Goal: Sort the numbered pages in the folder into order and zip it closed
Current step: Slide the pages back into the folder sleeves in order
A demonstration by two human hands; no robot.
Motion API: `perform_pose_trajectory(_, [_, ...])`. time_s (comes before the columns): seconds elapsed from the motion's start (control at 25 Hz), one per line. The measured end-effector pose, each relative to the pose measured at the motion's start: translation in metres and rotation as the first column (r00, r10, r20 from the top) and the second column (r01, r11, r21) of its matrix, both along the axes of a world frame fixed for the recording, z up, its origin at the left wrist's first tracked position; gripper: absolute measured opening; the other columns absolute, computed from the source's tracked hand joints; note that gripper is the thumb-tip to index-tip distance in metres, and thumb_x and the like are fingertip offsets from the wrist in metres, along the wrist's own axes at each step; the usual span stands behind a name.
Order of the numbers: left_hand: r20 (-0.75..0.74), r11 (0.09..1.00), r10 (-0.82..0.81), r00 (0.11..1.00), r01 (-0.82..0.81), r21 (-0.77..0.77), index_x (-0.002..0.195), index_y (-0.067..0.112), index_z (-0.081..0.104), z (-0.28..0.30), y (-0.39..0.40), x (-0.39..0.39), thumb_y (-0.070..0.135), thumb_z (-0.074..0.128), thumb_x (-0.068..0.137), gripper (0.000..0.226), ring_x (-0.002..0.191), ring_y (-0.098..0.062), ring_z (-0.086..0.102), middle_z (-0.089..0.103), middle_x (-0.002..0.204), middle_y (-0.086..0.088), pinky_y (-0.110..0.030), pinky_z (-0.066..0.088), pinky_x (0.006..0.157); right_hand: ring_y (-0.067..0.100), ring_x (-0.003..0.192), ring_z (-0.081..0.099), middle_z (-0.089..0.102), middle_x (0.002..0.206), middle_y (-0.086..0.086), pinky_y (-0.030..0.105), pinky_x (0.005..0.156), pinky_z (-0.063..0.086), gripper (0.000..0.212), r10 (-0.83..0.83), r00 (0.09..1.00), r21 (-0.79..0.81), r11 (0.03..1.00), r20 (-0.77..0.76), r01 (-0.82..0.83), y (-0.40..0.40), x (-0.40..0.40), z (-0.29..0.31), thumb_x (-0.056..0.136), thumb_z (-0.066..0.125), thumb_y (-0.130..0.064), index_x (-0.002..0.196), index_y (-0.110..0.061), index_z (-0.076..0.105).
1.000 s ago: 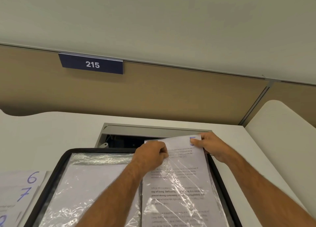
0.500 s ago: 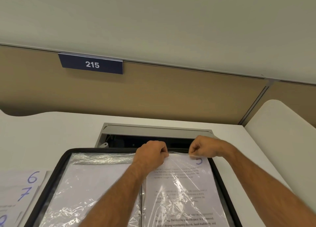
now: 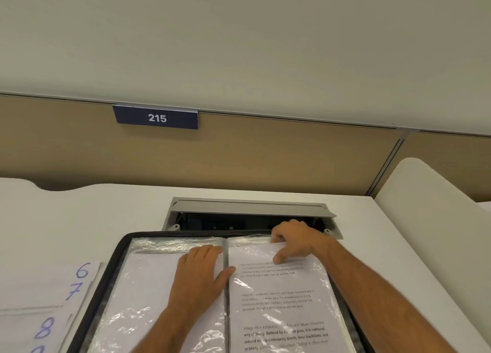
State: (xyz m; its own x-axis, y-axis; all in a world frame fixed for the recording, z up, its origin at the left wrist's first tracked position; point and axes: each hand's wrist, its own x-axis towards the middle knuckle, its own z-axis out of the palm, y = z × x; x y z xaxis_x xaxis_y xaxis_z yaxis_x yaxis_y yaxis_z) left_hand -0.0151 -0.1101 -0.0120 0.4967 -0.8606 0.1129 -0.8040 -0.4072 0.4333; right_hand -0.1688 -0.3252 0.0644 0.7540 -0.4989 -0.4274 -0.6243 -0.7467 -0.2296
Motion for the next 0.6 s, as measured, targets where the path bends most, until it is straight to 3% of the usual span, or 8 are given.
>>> perform_pose_trajectory(0.12, [0.135, 0.999, 0.023, 0.991, -0.028, 0.035, 0.134, 0.031, 0.059, -0.012, 0.036, -0.001, 0.09, 0.01, 0.08, 0.094, 0.138, -0.017, 0.044, 0.054, 0.144, 0.01, -0.045, 0.026, 0.118, 0.015, 0.097, 0.056, 0.054, 0.099, -0.01, 0.025, 0.079, 0.046, 0.026, -0.059, 0.995, 0.055, 0.997, 0.084, 0.054, 0.012, 0.0, -0.006, 0.079, 0.082, -0.03, 0.093, -0.031, 0.06])
perform_pose_trajectory(0.24, [0.16, 0.995, 0.001, 0.987, -0.017, 0.099, 0.15, 0.035, 0.042, -0.022, 0.067, -0.003, 0.092, 0.013, 0.082, 0.094, 0.151, -0.021, 0.022, 0.03, 0.161, 0.008, -0.05, -0.002, 0.12, 0.014, 0.08, 0.058, 0.056, 0.079, -0.009, 0.02, 0.062, 0.04, 0.031, -0.057, 0.997, 0.007, 0.998, 0.043, 0.057, 0.016, -0.002, -0.008, 0.082, 0.079, -0.023, 0.069, -0.032, 0.053])
perform_pose_trajectory(0.36, [0.179, 0.993, -0.041, 0.983, 0.021, 0.115, 0.156, 0.038, 0.025, -0.024, 0.079, -0.006, 0.092, 0.018, 0.082, 0.091, 0.153, -0.021, 0.007, 0.013, 0.164, 0.009, -0.052, -0.011, 0.117, 0.015, 0.079, 0.061, 0.063, 0.081, -0.004, 0.023, 0.066, 0.045, 0.023, -0.066, 0.998, -0.04, 0.997, -0.013, 0.065, 0.021, 0.002, -0.004, 0.089, 0.07, -0.028, 0.07, -0.029, 0.057])
perform_pose_trajectory(0.48, [0.18, 0.992, -0.056, 0.982, 0.034, 0.122, 0.157, 0.04, 0.014, -0.025, 0.079, -0.008, 0.091, 0.015, 0.083, 0.09, 0.153, -0.02, -0.003, 0.003, 0.165, 0.01, -0.054, -0.013, 0.117, 0.019, 0.091, 0.062, 0.065, 0.098, 0.0, 0.027, 0.074, 0.049, 0.009, -0.078, 0.997, -0.069, 0.995, -0.026, 0.076, 0.027, 0.004, 0.0, 0.086, 0.07, -0.026, 0.088, -0.026, 0.062])
perform_pose_trajectory(0.6, [0.202, 0.994, -0.055, 0.978, 0.034, 0.108, 0.157, 0.041, 0.008, -0.024, 0.079, -0.008, 0.091, 0.012, 0.083, 0.089, 0.153, -0.02, -0.008, -0.003, 0.165, 0.01, -0.055, -0.015, 0.116, 0.016, 0.09, 0.059, 0.062, 0.1, -0.002, 0.028, 0.078, 0.048, 0.018, -0.101, 0.995, -0.109, 0.989, -0.014, 0.099, 0.031, 0.002, 0.002, 0.083, 0.076, -0.022, 0.091, -0.026, 0.06])
